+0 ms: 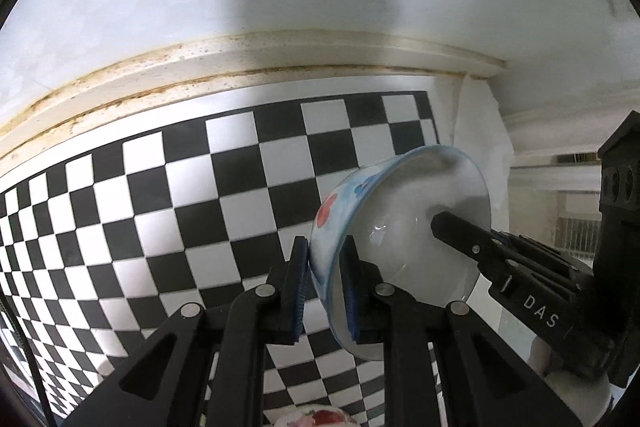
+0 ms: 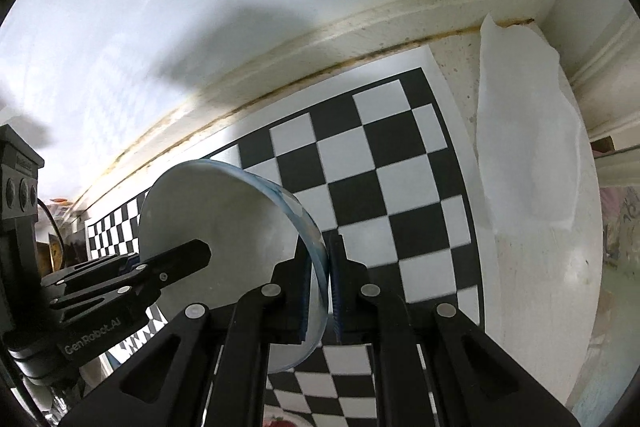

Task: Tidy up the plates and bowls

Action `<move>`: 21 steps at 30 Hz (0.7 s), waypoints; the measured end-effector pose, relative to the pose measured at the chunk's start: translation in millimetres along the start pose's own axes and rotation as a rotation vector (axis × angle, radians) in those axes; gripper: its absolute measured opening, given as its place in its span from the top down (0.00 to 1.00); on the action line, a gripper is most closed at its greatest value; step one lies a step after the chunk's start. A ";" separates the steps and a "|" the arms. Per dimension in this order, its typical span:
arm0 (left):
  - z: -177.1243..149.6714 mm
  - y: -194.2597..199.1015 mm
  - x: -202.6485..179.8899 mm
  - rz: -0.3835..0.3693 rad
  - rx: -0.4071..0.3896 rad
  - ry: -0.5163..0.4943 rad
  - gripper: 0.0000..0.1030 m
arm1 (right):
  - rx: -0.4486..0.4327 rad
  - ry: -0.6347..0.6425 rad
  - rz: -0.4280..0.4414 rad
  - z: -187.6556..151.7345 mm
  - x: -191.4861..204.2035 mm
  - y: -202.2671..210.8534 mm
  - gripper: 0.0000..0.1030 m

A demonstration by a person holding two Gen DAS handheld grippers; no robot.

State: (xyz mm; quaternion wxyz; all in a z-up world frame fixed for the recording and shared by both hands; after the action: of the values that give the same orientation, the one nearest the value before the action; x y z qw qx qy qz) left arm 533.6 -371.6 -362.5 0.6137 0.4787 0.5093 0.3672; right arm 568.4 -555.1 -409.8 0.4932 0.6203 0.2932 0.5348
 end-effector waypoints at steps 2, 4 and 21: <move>-12.9 8.7 2.1 -0.005 -0.008 -0.005 0.87 | -0.014 0.003 0.007 -8.8 4.7 11.5 0.90; -25.8 17.8 3.1 -0.009 -0.017 -0.009 0.87 | -0.025 0.008 0.011 -17.7 8.2 22.2 0.90; -157.3 57.1 -3.1 -0.013 -0.036 -0.074 0.87 | -0.061 0.047 0.017 -155.0 27.1 82.7 0.90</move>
State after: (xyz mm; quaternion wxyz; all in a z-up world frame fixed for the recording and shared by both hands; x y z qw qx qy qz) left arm 381.4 -325.3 -310.4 0.6430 0.4773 0.4827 0.3546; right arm 414.1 -512.9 -332.2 0.5005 0.5946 0.2830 0.5621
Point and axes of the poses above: each gripper's, at about its wrist camera, not at the fingertips, and y roughly against the way its jaws point, x to its left, z to its top, the point moved 9 cm from there along -y, roughly the way its jaws point, and after that the axes turned 1 degree about z, right-handed, at the moved point
